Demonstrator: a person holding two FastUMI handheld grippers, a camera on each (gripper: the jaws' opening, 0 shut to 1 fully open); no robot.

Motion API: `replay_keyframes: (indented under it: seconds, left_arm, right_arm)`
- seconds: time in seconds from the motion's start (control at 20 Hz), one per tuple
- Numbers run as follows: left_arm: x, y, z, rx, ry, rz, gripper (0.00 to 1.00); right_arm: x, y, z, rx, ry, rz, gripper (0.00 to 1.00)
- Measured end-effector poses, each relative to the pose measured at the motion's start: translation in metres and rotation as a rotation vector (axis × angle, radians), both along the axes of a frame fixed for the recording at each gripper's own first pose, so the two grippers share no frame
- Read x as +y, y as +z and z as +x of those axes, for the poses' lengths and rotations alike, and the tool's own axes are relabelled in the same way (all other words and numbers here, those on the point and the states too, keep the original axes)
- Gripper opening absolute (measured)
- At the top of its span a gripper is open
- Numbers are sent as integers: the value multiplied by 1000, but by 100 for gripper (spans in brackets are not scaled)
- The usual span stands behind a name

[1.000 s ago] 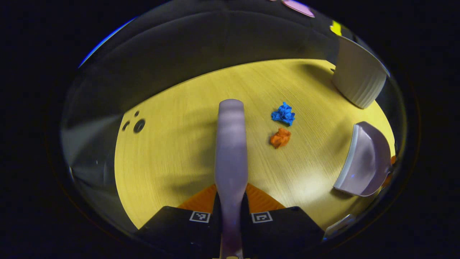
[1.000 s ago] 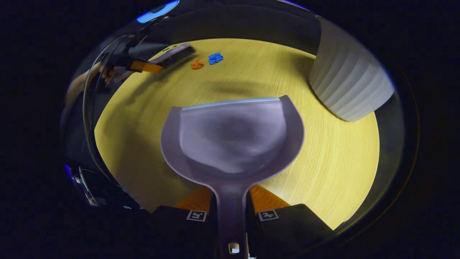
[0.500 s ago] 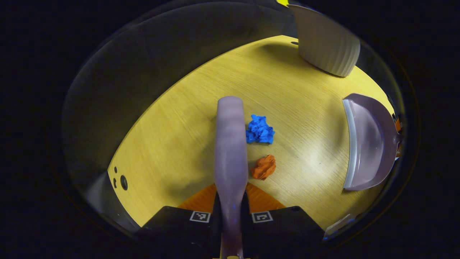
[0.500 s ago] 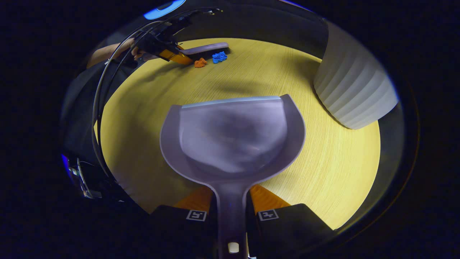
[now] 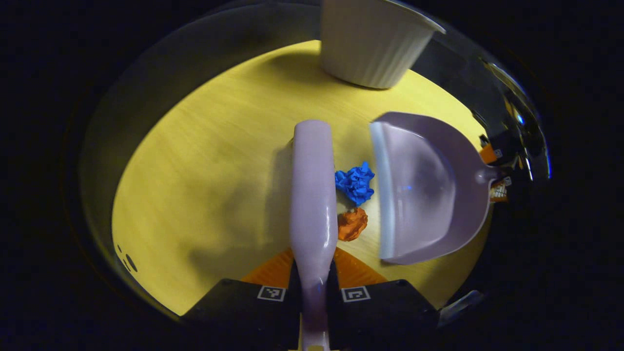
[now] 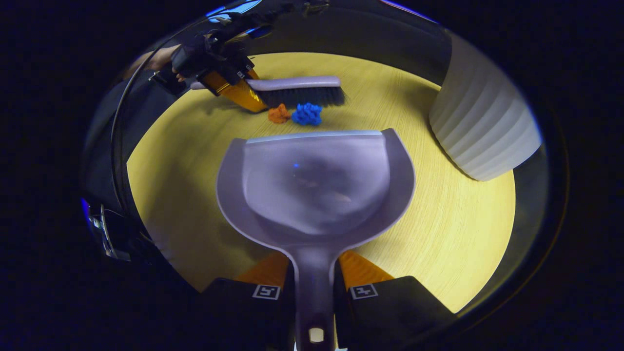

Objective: Pick up the small broom and dustpan from the desktop, sweep the trash into the dustpan with the broom, and then empty the trash into the garbage bin.

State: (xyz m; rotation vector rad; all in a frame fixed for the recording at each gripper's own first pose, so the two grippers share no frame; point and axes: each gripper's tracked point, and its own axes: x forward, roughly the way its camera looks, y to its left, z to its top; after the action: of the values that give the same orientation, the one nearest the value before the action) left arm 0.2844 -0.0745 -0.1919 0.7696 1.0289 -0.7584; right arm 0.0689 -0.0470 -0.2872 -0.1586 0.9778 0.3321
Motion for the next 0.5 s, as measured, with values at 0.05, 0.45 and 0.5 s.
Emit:
replay_keyframes:
  seconds: [0.05, 0.45, 0.5]
  left_arm:
    - [-10, -5, -12, 25, -22, 15, 28]
    - [-68, -21, -81, 153, 12, -65, 29]
    - [-70, -18, -81, 129, 35, -86, 27]
  right_arm:
    - [-1, -2, 0, -12, 4, -9, 37]
    - [4, -3, 5, -33, -39, 19, 37]
    - [5, -6, 6, -32, -44, 24, 37]
